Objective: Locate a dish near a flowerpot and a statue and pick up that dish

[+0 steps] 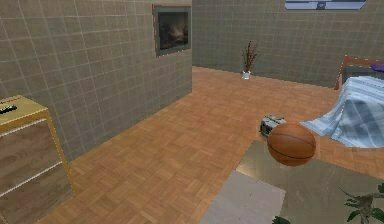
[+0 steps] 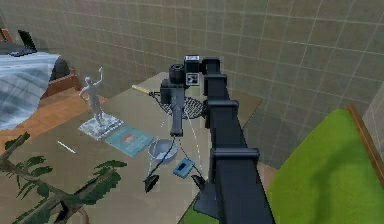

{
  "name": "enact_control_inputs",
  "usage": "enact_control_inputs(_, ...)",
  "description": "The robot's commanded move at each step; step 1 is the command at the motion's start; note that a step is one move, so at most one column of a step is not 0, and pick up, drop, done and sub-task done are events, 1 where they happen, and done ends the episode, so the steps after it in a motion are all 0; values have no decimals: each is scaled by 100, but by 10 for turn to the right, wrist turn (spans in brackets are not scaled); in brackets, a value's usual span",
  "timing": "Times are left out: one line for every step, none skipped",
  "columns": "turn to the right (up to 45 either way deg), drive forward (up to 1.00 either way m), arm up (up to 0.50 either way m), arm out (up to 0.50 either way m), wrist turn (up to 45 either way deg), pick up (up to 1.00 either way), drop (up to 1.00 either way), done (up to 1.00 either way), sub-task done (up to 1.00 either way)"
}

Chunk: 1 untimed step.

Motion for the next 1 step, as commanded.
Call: enact_control_inputs(0,0,0,0,450,0,0,0,0)
